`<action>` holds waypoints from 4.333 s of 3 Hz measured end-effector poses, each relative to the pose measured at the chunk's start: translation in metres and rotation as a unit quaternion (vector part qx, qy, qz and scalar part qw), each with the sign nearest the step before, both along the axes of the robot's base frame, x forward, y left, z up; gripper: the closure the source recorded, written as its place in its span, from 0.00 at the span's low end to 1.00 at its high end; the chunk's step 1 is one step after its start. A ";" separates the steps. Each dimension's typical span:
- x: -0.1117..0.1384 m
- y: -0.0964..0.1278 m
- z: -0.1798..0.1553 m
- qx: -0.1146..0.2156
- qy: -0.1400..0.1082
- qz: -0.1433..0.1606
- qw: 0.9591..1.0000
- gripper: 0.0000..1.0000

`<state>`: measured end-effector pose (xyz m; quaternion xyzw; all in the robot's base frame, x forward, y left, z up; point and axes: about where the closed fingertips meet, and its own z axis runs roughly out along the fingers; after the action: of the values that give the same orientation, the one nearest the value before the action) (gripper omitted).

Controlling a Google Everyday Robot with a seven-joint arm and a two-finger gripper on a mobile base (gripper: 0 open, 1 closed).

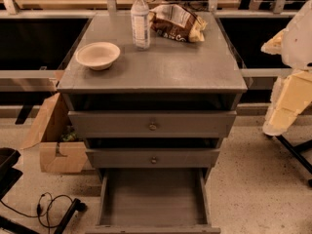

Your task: Place blue plastic bottle into bottom drawer

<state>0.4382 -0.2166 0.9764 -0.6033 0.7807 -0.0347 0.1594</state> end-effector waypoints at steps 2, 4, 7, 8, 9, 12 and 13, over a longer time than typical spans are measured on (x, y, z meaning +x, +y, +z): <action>0.028 -0.001 -0.010 0.047 -0.038 -0.010 0.998 0.00; 0.130 0.011 -0.044 0.246 -0.128 -0.027 0.960 0.00; 0.226 0.036 -0.028 0.361 -0.216 -0.017 0.907 0.00; 0.273 0.058 -0.025 0.414 -0.243 -0.013 0.877 0.00; 0.334 0.083 -0.019 0.475 -0.267 -0.019 0.838 0.00; 0.436 0.186 -0.018 0.506 -0.208 -0.024 0.837 0.00; 0.452 0.216 -0.026 0.536 -0.189 -0.028 0.822 0.00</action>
Offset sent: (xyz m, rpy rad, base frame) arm 0.0749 -0.0028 -0.0269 0.2478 -0.1885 -0.0542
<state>0.8906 -0.0004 0.9503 -0.3822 0.6473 0.2716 0.6009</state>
